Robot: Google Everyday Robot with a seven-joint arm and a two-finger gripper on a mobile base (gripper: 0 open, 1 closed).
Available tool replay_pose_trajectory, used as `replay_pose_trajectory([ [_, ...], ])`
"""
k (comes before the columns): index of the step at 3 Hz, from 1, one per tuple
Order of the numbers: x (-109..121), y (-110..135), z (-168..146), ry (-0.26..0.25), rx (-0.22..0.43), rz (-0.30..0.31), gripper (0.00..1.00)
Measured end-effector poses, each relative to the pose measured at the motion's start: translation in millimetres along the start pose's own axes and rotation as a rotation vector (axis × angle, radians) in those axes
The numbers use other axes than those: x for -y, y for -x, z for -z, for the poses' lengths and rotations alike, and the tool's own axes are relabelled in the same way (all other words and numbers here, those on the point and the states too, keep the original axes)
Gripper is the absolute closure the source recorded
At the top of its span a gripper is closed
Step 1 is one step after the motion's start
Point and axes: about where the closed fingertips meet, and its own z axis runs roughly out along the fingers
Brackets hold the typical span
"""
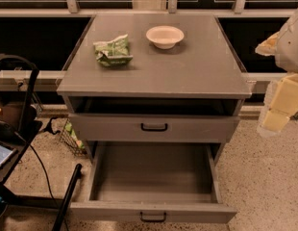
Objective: Close middle drawer
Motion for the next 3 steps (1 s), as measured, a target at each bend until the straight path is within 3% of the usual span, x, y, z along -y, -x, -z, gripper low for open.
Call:
replay_pose_trajectory([
  [1,0.0,0.0,-0.1,0.000,0.000,0.000,0.00],
  [2,-3.3,-5.8,-22.8,0.044,0.049,-0.047,0.00],
  [3,-27.1,-15.2,-63.4,0.104,0.106,-0.114,0.00],
])
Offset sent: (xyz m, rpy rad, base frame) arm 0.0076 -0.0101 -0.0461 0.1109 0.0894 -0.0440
